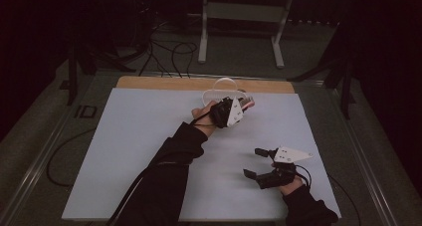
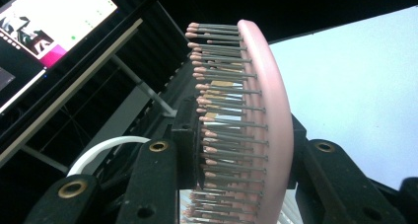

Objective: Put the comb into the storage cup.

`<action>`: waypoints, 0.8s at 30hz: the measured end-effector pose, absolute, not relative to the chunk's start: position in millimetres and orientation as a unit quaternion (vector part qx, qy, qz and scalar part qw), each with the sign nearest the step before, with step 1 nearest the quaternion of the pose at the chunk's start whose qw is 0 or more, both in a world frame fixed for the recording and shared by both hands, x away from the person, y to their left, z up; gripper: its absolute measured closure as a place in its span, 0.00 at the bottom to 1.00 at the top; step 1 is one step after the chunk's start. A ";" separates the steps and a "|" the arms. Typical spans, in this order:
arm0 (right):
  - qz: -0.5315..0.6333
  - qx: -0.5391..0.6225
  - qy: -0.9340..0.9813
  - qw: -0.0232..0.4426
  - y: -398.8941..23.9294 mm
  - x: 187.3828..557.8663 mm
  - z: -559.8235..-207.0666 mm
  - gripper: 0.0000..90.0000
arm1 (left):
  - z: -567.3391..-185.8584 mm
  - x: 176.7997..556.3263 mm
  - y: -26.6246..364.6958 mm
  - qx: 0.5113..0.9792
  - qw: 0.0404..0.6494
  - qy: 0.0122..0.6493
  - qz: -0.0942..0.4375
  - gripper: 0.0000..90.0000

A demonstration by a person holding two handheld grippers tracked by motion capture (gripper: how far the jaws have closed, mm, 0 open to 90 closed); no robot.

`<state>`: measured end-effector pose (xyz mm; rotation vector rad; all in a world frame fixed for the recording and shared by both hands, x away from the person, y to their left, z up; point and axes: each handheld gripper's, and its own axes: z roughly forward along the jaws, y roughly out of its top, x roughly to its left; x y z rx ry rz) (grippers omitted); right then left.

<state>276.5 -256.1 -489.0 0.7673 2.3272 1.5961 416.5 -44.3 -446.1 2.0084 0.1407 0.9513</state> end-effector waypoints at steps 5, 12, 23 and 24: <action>0.542 0.261 0.791 0.108 -255.5 276.2 -488.6 0.12 | -444.6 417.4 -44.8 0.816 0.438 0.072 0.371 0.66; 0.542 0.261 0.791 0.109 -255.1 276.3 -488.8 0.12 | -441.3 420.9 -46.7 0.823 0.418 0.118 0.366 0.18; 0.541 0.262 0.792 0.109 -255.7 276.6 -488.8 0.12 | -434.0 417.8 -43.0 0.832 0.416 0.116 0.347 0.00; 0.541 0.263 0.791 0.109 -255.5 276.5 -488.7 0.12 | -432.9 417.6 -42.9 0.833 0.416 0.114 0.345 0.00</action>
